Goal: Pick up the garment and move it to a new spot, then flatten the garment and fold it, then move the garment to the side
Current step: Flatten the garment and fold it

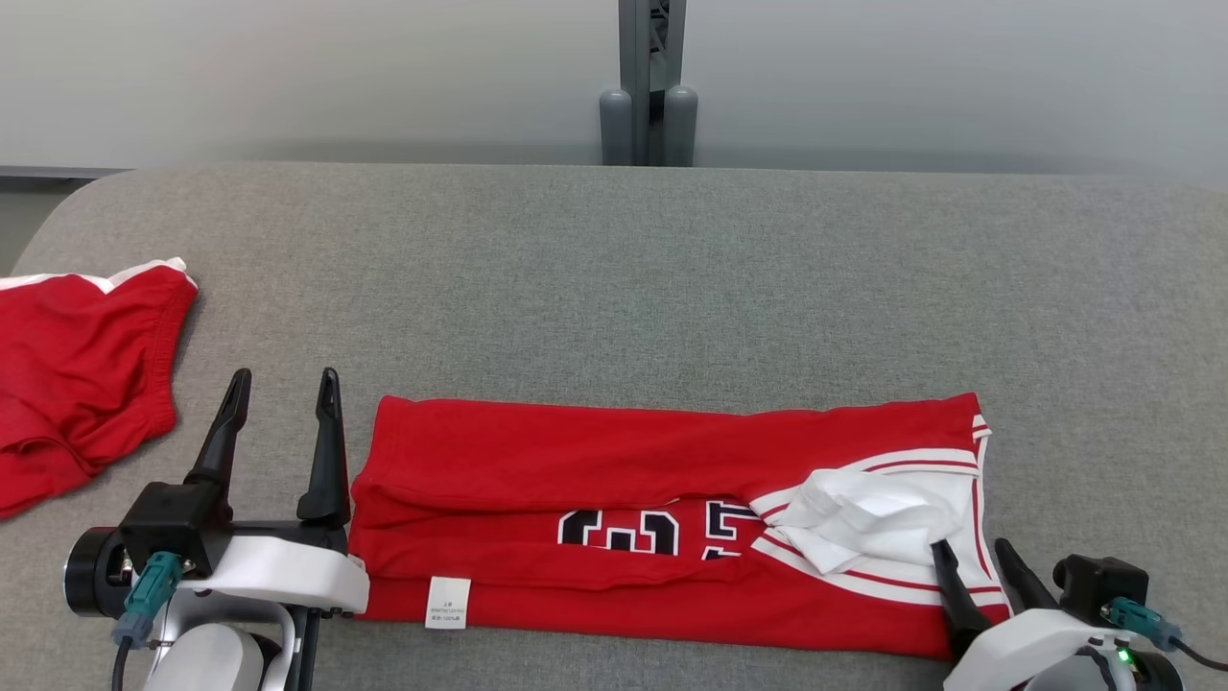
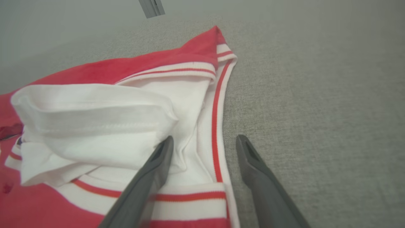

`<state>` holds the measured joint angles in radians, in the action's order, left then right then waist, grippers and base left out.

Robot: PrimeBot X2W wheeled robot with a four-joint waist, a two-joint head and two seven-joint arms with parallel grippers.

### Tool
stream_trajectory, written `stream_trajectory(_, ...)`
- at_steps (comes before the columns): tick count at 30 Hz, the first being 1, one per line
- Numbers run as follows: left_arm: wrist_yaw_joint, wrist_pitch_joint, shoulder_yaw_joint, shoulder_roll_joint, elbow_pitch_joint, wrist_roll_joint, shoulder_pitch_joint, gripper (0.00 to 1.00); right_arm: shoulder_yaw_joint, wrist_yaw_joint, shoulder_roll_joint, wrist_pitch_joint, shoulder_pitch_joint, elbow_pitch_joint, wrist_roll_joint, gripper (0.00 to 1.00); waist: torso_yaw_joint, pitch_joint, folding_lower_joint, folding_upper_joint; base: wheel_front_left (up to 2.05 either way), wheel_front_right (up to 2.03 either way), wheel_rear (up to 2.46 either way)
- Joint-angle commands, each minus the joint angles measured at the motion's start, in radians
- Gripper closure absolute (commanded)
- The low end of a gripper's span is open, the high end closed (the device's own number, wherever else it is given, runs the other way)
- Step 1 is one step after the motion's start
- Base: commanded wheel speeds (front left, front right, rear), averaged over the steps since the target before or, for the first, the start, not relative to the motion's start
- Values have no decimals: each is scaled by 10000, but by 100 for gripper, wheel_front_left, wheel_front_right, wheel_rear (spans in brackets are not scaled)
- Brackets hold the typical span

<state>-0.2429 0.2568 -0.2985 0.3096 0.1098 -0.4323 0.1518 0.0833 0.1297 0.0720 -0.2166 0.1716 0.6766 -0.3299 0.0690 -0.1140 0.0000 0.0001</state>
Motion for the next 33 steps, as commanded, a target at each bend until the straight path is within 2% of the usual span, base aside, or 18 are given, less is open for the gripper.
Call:
stream_trajectory(1, 35, 45, 48, 38, 22, 43, 149, 0, 182, 20, 13, -73, 148, 320, -252, 0, 2, -22, 0, -1, 0, 0, 0)
stream_trajectory(2, 32, 49, 55, 27, 27, 36, 152, 0, 361, 22, -27, -81, 207, 432, -372, 0, 0, -18, 0, -1, 0, 0, 0)
stream_trajectory(3, 46, 51, 65, 19, 30, 18, 157, 0, 553, 22, -60, -97, 217, 514, -505, 44, -2, -22, 0, -1, 0, 0, 0)
stream_trajectory(4, 65, 52, 86, 7, 38, -12, 167, 0, 684, 24, -74, -114, 242, 619, -638, 64, -8, -24, 0, -1, 0, 0, 0)
stream_trajectory(5, 72, 55, 103, 5, 48, -13, 183, 0, 794, 24, -78, -122, 287, 713, -801, 100, -18, -23, 0, -1, 0, 0, 0)
stream_trajectory(10, 84, 64, 180, -37, 63, -1, 226, 0, 933, 7, 180, -258, 521, 979, -1488, 100, -84, -39, 0, -1, 0, 0, 0)
stream_trajectory(18, 128, 62, 267, -63, 33, 42, 214, 0, -349, -10, 1197, -522, 439, 752, -1939, 100, -284, -69, 0, -1, 0, 0, 0)
stream_trajectory(24, 103, 65, 336, -104, 41, 35, 211, 0, -1053, 10, 1572, -512, 386, 422, -1690, 100, -442, -121, 0, -1, 0, 0, 0)
stream_trajectory(28, 133, 66, 376, -129, 36, 54, 232, 0, -681, 13, 1399, -508, 543, -635, -1365, 100, -563, -122, 0, -1, 0, 0, 0)
stream_trajectory(33, 193, 66, 396, -135, 60, 48, 174, 0, 472, 13, 973, -397, 551, -2837, -942, 100, -658, -90, 0, -1, 0, 0, 0)
